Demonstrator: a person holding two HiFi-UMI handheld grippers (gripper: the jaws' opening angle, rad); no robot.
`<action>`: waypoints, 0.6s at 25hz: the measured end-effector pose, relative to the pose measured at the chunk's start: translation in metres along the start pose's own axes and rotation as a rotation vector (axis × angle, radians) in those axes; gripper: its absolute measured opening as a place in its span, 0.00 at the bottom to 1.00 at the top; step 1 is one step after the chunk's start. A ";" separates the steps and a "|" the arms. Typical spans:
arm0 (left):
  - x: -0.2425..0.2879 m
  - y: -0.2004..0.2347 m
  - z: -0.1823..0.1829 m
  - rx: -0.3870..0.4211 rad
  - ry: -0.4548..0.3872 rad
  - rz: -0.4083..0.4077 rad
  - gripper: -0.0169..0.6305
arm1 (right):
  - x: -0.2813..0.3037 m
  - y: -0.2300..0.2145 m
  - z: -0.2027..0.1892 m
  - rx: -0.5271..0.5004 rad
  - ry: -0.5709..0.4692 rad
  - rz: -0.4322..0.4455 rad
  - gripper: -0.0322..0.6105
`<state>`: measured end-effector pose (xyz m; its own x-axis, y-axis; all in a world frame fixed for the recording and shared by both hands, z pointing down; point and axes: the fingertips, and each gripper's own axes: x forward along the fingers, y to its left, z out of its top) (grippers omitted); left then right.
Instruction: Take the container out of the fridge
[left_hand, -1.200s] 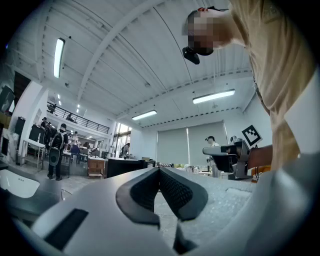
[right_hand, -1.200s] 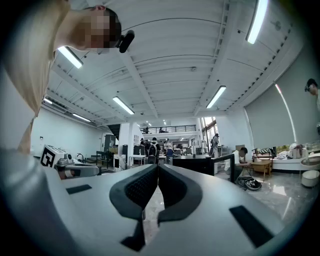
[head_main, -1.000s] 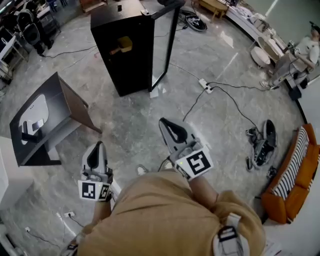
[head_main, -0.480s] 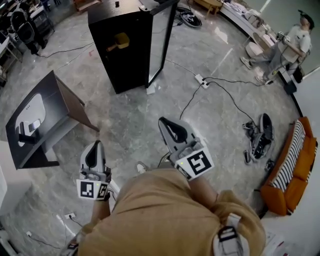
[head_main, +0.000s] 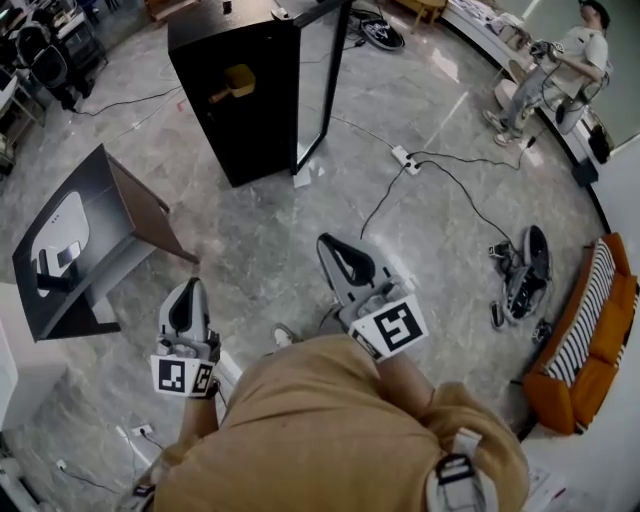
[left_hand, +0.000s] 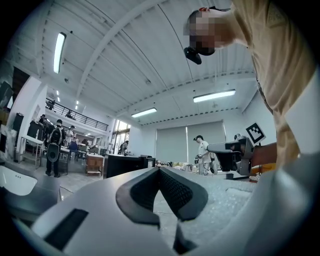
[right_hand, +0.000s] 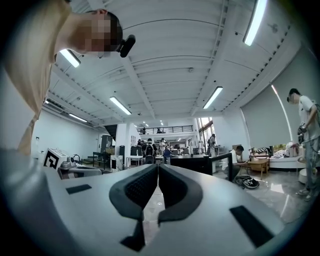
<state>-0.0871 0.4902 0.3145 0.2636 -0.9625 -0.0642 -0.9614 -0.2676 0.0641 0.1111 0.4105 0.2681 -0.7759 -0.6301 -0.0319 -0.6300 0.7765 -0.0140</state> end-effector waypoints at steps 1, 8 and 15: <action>0.007 -0.001 -0.001 0.003 0.003 0.011 0.03 | 0.003 -0.009 0.000 0.013 -0.007 0.002 0.06; 0.088 -0.036 0.002 -0.002 0.016 0.020 0.03 | 0.025 -0.092 0.016 0.010 -0.057 0.051 0.06; 0.192 -0.083 -0.003 -0.017 0.005 0.034 0.03 | 0.022 -0.185 0.015 0.066 -0.059 0.092 0.06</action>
<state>0.0441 0.3271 0.2996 0.2308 -0.9713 -0.0568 -0.9684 -0.2350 0.0833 0.2116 0.2533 0.2549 -0.8256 -0.5562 -0.0947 -0.5513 0.8310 -0.0744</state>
